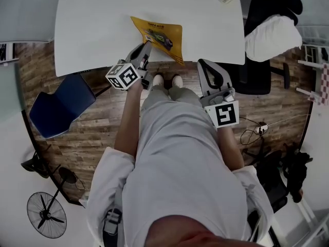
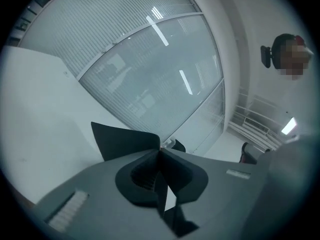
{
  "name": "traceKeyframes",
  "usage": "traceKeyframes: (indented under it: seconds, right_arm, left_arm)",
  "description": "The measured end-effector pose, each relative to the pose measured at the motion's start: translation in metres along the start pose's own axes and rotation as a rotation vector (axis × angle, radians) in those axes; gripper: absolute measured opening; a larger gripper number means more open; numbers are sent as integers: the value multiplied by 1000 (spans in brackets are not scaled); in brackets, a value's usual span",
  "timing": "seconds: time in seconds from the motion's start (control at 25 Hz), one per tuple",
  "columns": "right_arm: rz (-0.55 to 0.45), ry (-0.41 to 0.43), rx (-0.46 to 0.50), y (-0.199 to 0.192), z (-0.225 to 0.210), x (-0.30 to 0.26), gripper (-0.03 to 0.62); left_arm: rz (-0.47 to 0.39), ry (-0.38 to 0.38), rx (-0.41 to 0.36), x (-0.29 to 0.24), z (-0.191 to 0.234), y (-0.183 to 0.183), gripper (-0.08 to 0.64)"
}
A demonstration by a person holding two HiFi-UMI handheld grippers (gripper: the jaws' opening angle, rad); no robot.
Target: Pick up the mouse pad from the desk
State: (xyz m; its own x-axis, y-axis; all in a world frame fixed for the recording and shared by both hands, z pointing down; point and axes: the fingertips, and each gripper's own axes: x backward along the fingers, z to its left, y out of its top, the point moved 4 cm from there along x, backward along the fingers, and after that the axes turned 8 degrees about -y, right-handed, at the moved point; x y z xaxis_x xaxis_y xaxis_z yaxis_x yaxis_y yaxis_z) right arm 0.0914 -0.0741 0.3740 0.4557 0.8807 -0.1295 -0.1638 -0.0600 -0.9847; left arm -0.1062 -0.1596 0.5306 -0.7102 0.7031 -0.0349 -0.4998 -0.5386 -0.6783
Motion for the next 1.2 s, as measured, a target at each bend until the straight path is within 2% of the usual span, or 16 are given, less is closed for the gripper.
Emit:
traceKeyframes:
  seconds: [0.2, 0.32, 0.56, 0.88, 1.2]
  right_arm:
    - [-18, -3, -6, 3, -5, -2, 0]
    - [-24, -2, -9, 4, -5, -3, 0]
    - [-38, 0, -16, 7, -5, -6, 0]
    - [-50, 12, -15, 10, -9, -7, 0]
    - [-116, 5, -53, 34, -21, -8, 0]
  left_arm:
    - [-25, -41, -37, -1, -24, 24, 5]
    - [-37, -58, -88, 1, -40, 41, 5]
    - [7, -48, -303, 5, -73, 72, 5]
    - [11, -47, -499, 11, -116, 105, 5]
    - [38, -25, -752, 14, -164, 126, 5]
